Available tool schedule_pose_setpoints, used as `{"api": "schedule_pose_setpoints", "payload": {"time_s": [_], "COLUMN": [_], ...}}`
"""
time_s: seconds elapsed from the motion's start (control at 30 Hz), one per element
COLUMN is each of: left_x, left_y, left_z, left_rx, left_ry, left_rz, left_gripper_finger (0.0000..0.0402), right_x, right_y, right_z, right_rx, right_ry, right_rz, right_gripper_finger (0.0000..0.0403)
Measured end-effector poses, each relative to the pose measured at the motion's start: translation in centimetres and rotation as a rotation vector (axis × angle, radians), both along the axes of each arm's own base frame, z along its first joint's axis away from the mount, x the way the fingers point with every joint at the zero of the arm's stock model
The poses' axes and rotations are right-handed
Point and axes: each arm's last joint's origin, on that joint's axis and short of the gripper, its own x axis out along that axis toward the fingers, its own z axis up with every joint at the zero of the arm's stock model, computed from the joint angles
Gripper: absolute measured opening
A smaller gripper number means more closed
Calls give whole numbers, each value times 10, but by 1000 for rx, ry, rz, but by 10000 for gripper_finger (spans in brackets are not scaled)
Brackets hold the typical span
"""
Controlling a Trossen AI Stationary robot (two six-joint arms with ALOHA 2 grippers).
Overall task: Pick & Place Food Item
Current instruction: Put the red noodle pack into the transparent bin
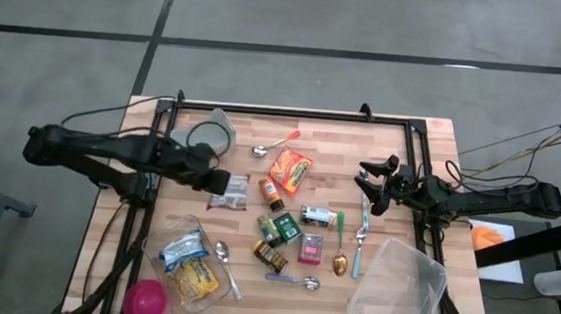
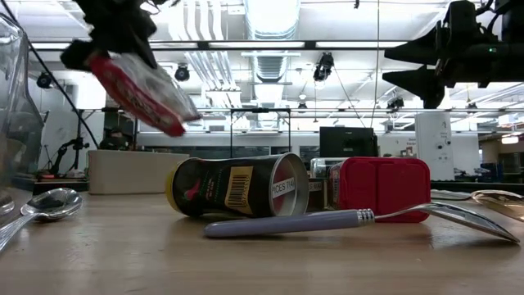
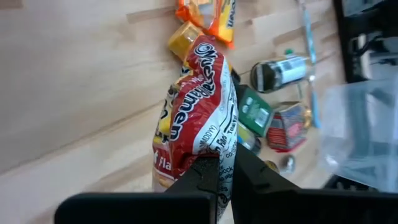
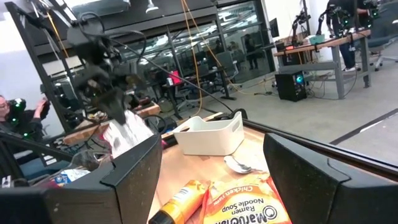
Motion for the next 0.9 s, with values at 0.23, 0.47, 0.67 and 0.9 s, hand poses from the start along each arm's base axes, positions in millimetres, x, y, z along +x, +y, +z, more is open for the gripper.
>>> {"api": "schedule_pose_setpoints", "payload": {"time_s": [0.23, 0.47, 0.67, 0.9], "left_x": [-19, -24, -30, -41], "left_y": [-6, -18, -37, -69], "left_z": [28, 51, 60, 57], "left_rx": [-178, -364, -497, -615], "left_ry": [65, 67, 103, 229], "left_rz": [145, 170, 209, 176], "left_gripper_finger": [10, 10, 10, 10], "right_x": [0, 0, 0, 0], "right_y": [0, 0, 0, 0], "right_z": [0, 0, 0, 0], "right_rx": [0, 0, 0, 0], "right_ry": [0, 0, 0, 0], "right_rz": [0, 0, 0, 0], "right_gripper_finger": [276, 276, 276, 276]}}
